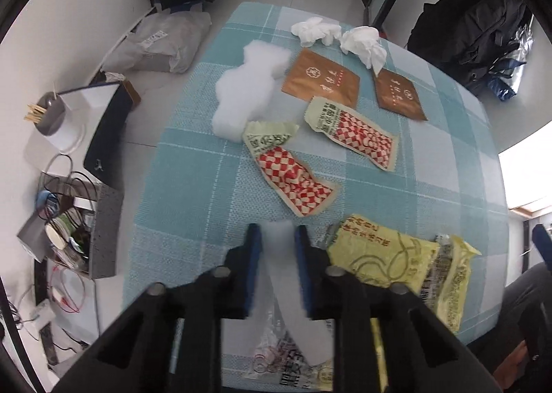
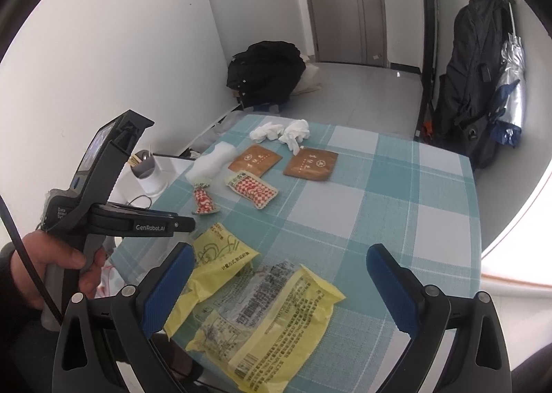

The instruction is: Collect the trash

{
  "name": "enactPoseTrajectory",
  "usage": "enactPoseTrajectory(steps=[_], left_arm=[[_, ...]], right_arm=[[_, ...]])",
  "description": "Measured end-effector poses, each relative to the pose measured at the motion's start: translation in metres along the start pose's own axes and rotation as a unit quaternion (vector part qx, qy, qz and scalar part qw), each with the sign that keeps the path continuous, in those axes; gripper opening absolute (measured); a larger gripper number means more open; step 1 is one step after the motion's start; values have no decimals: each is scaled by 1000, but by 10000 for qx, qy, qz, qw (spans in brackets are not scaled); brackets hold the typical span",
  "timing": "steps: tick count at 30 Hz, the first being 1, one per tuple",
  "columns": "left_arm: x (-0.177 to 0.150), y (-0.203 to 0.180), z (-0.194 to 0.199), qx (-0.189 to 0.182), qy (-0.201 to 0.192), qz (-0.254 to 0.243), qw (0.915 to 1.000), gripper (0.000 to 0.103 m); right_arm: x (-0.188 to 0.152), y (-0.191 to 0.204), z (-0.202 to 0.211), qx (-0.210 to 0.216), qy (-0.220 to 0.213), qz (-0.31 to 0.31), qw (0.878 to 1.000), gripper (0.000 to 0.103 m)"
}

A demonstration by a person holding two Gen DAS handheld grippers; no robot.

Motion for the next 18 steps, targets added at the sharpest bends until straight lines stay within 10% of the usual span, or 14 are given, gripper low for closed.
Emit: enactPoseTrajectory(steps=[18], left_arm=[[23, 8, 39, -1231, -423, 967, 9868, 5]], right_arm=[[15, 4, -6, 228, 125, -40, 9997, 100]])
Point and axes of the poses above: each gripper's, at about its wrist camera, not at the fingertips, and z roughly against the way its jaws point, y to its left, x to its top, the point moved 6 cm from there along -z, roughly the way its jaws point, and after that the axes turned 2 degrees about z, right-handed, at the moved point
